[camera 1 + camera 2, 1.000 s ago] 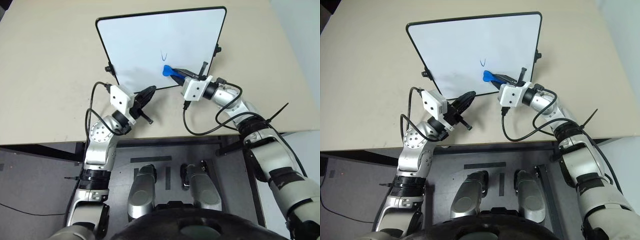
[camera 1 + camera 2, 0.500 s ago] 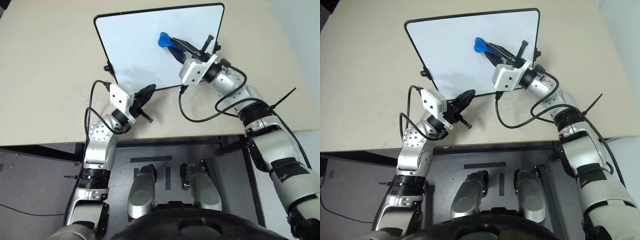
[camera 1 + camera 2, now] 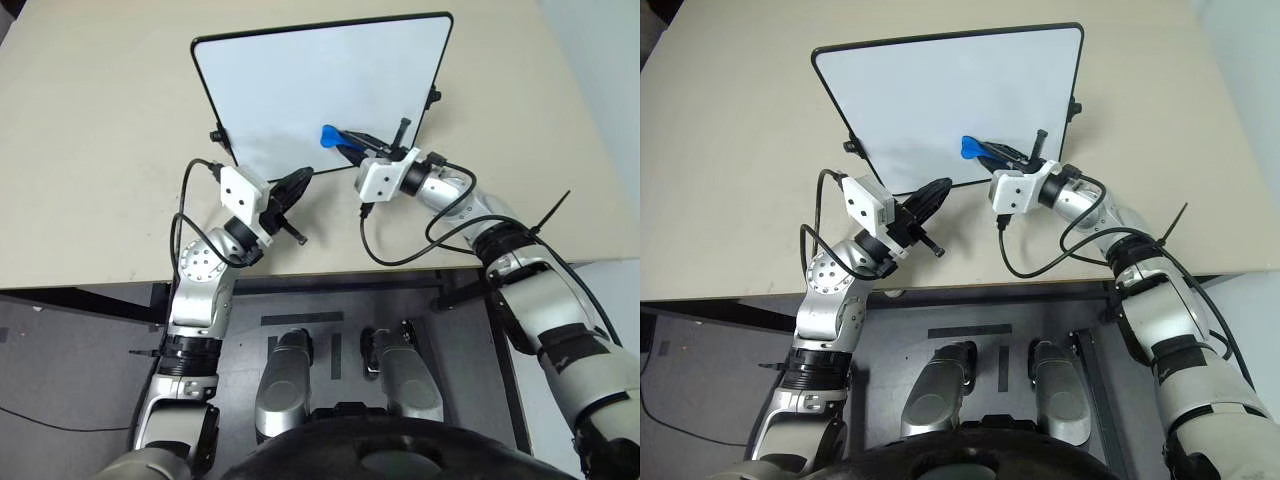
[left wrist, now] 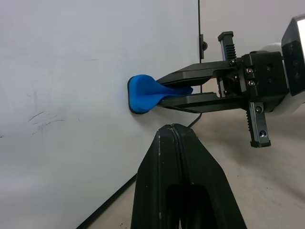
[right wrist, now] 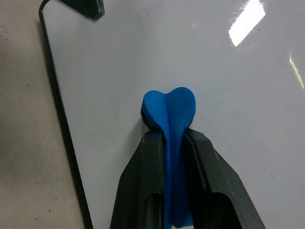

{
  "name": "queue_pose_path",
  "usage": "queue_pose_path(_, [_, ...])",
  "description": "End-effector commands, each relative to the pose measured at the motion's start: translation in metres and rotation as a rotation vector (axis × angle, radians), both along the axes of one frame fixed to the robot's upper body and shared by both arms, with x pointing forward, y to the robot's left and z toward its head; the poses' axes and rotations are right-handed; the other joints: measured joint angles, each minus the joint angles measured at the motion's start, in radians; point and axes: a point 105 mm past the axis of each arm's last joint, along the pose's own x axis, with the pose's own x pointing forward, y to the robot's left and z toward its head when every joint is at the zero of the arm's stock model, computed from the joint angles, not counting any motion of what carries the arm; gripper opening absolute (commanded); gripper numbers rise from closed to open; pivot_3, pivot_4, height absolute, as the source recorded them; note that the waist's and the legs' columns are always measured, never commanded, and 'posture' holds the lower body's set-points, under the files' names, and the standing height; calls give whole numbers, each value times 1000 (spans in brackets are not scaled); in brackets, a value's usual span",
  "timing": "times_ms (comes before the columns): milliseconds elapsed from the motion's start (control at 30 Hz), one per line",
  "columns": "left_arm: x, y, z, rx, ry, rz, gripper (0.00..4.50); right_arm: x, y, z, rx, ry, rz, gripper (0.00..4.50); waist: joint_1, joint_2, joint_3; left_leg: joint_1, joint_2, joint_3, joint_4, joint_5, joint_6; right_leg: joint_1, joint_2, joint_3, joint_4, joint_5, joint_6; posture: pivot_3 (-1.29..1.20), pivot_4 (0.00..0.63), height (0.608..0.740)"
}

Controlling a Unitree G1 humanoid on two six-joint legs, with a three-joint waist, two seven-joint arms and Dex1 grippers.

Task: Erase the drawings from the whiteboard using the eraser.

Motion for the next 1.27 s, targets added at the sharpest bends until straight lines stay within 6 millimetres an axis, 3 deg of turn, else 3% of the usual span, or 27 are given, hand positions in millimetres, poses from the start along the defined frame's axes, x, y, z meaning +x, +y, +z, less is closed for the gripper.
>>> queue_pose_path(33, [-2, -1, 11, -9, -50, -11, 0, -9, -15, 13, 68, 44, 17, 403, 3, 0, 0, 0, 0, 0, 0, 1, 1, 0, 0, 0, -1, 0, 1, 0, 150, 740])
queue_pose_path(167, [-4, 1, 11, -5, -46, -12, 0, -40, -45, 9, 101, 257, 22, 403, 9, -1, 0, -4, 0, 2, 1, 7, 9, 0, 0, 0, -4, -5, 4, 0, 150, 740])
queue_pose_path(300, [-6, 2, 9, -1, -40, -15, 0, -68, -86, -6, 36, 418, -92, 403, 10, -1, -1, -7, 0, 3, 1, 3, 11, 0, 0, -1, -10, -9, 7, 0, 150, 740])
queue_pose_path(467, [-4, 1, 8, 6, -31, -29, 0, -91, -109, -30, -17, 571, -177, 403, 7, -2, -1, -5, 0, 3, 1, 1, 11, 2, 0, -1, -11, -10, 8, 0, 150, 740])
queue_pose_path(633, [-1, 0, 10, 7, -37, -40, 0, -95, -105, -34, 22, 631, -180, 1986, 1, -2, -1, 1, 0, 3, 1, 4, 12, 8, 1, 0, -11, -8, 10, 0, 150, 740])
queue_pose_path(867, [4, 7, 14, 22, -47, -32, 0, -89, -109, -8, 64, 512, -220, 4440, 4, -2, -1, 1, 0, 2, 1, 9, 14, 10, 1, 0, -12, -7, 15, 0, 150, 740])
queue_pose_path(1000, [4, 8, 14, 34, -46, -37, 0, -89, -117, 13, 150, 455, -238, 4440, 6, -2, -1, 1, -1, 2, 1, 9, 14, 10, 1, 0, -12, -6, 13, 0, 150, 740])
queue_pose_path(1267, [6, 4, 17, 51, -32, -79, 0, -97, -120, 18, 219, 448, -273, 4440, 7, -2, -1, 1, -1, 2, 1, 6, 14, 10, 1, 0, -13, -8, 12, 0, 150, 740])
